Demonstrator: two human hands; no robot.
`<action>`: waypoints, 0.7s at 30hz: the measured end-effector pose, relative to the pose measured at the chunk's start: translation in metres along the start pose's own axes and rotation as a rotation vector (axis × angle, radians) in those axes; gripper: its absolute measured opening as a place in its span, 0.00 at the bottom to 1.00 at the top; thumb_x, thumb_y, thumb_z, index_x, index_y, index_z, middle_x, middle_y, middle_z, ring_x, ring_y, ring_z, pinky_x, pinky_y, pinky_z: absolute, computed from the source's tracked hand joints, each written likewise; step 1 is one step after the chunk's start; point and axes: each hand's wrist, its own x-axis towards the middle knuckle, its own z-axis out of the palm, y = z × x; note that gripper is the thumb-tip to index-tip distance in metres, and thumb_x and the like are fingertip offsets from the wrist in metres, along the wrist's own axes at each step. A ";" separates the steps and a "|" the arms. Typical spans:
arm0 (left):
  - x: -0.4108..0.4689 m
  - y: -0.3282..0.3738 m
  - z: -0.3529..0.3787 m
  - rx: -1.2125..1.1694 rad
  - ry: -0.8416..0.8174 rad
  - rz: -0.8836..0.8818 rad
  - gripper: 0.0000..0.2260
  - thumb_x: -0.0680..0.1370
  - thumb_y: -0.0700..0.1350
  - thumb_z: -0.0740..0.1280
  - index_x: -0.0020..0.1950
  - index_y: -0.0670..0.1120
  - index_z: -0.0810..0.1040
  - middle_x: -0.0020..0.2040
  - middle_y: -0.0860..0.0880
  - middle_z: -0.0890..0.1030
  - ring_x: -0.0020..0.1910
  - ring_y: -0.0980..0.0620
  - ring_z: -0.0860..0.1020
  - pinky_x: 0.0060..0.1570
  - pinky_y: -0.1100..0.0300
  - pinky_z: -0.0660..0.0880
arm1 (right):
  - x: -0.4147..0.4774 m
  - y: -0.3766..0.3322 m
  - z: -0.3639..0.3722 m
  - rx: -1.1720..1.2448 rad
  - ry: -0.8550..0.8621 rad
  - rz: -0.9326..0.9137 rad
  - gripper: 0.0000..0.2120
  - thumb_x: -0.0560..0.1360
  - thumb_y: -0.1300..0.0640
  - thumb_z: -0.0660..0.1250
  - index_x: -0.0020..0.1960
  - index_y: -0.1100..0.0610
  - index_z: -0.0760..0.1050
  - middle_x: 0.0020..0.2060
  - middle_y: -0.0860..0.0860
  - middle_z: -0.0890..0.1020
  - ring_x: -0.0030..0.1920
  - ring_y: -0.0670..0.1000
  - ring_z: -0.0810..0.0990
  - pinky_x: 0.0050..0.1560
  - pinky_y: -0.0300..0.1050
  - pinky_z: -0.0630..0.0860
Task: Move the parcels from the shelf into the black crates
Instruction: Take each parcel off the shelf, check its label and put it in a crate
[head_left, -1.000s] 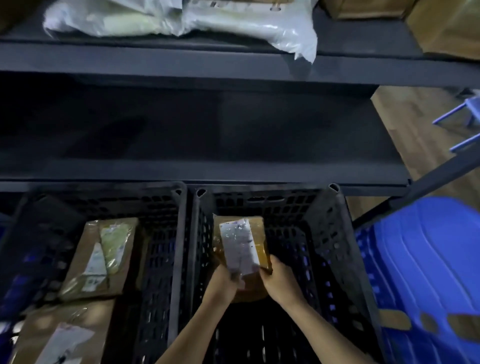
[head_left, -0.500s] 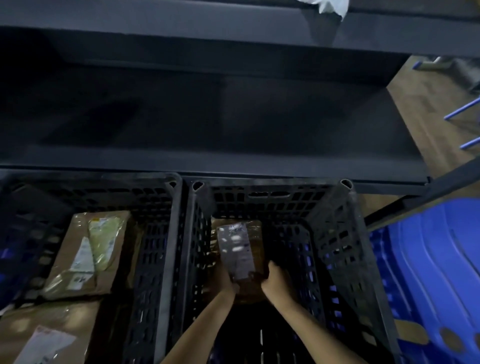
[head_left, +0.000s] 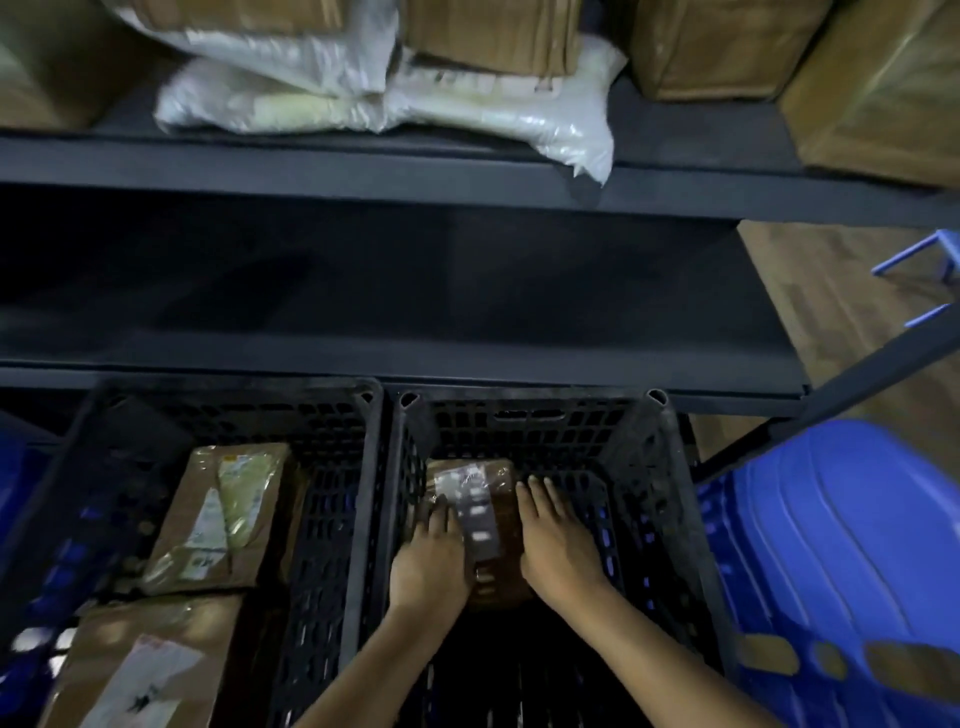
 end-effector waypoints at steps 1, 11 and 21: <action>-0.001 -0.003 -0.010 0.041 0.016 0.013 0.29 0.81 0.49 0.57 0.78 0.41 0.49 0.78 0.44 0.55 0.76 0.46 0.55 0.74 0.55 0.55 | -0.005 -0.002 -0.014 -0.040 0.020 -0.041 0.34 0.77 0.62 0.58 0.78 0.60 0.43 0.78 0.56 0.46 0.77 0.55 0.43 0.75 0.48 0.48; -0.055 0.006 -0.178 0.211 0.311 0.197 0.31 0.81 0.58 0.51 0.78 0.42 0.49 0.78 0.46 0.55 0.78 0.50 0.50 0.75 0.56 0.42 | -0.058 -0.036 -0.171 -0.129 0.289 -0.319 0.33 0.81 0.43 0.54 0.77 0.59 0.48 0.77 0.54 0.51 0.77 0.53 0.46 0.75 0.46 0.41; -0.090 -0.001 -0.332 0.239 0.766 0.163 0.33 0.80 0.59 0.56 0.77 0.40 0.53 0.77 0.44 0.58 0.77 0.47 0.55 0.75 0.54 0.47 | -0.079 -0.092 -0.313 -0.135 0.688 -0.442 0.30 0.79 0.46 0.61 0.75 0.60 0.59 0.74 0.54 0.63 0.75 0.53 0.58 0.74 0.42 0.52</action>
